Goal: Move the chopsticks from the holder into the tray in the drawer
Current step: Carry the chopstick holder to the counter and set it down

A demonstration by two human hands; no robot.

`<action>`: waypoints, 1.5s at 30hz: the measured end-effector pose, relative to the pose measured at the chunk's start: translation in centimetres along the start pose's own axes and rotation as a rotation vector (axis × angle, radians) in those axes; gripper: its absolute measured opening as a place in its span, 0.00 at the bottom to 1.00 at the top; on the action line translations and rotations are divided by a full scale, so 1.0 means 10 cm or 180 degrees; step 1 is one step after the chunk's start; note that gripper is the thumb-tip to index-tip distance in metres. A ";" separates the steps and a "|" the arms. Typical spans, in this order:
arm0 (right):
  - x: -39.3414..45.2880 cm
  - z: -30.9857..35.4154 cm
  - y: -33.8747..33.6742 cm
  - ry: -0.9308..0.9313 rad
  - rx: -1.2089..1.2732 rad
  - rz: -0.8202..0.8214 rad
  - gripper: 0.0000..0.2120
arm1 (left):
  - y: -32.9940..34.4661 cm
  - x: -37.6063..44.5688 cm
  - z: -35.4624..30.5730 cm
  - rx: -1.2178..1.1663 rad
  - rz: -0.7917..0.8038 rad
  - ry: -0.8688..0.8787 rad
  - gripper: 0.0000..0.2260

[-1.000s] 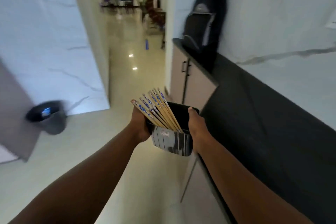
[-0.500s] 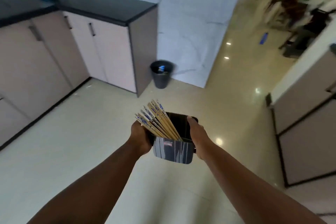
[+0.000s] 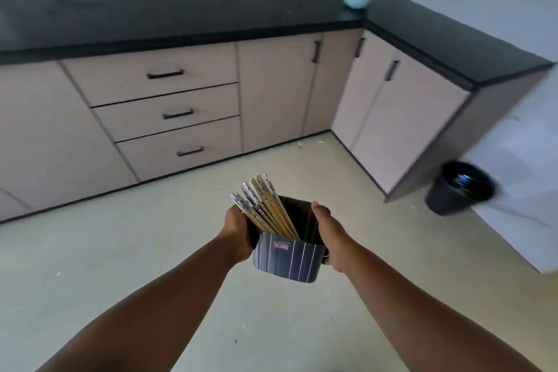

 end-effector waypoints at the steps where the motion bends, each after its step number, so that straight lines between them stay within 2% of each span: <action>1: 0.05 0.15 0.16 -0.0087 -0.0109 0.0107 0.34 | -0.10 0.08 -0.12 -0.0064 -0.0112 0.0049 0.27; 5: 0.27 0.78 0.67 -0.0363 -0.0441 0.0489 0.34 | -0.32 0.39 -0.65 -0.0179 -0.0443 0.0300 0.25; 12: 0.64 2.18 1.23 -0.1038 -0.0899 0.0966 0.33 | -0.16 0.85 -1.71 -0.0443 -0.0679 0.0990 0.24; 18: 0.87 3.13 1.75 -0.1346 -0.1151 0.1108 0.37 | -0.14 1.20 -2.34 -0.0827 -0.1052 0.1166 0.24; 21: 0.98 3.49 2.07 -0.1537 -0.1148 0.1225 0.34 | -0.21 1.45 -2.67 -0.0995 -0.1243 0.1356 0.23; 29: 1.30 4.73 3.01 -0.1566 -0.0723 0.1173 0.37 | -0.46 2.48 -3.98 -0.1035 -0.1328 0.1823 0.20; 37: 1.52 6.17 3.80 -0.1655 -0.0116 0.1113 0.34 | -0.46 3.17 -5.60 -0.1159 -0.1120 0.1807 0.23; 42: 1.86 6.92 4.21 -0.1689 0.0069 0.1077 0.30 | -0.37 3.78 -6.24 -0.1292 -0.1308 0.1632 0.23; 45: 2.14 7.35 4.50 -0.1767 0.0054 0.1184 0.28 | -0.32 4.14 -6.57 -0.1406 -0.1452 0.1732 0.23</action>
Point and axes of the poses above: each hand's wrist, its own x-axis towards the middle knuckle, its own y-axis out of the palm, z = x × y, the point moved 2 cm from there along x, towards the middle knuckle, and after that the axes turned 10 degrees about -z, right-handed, at the moved point
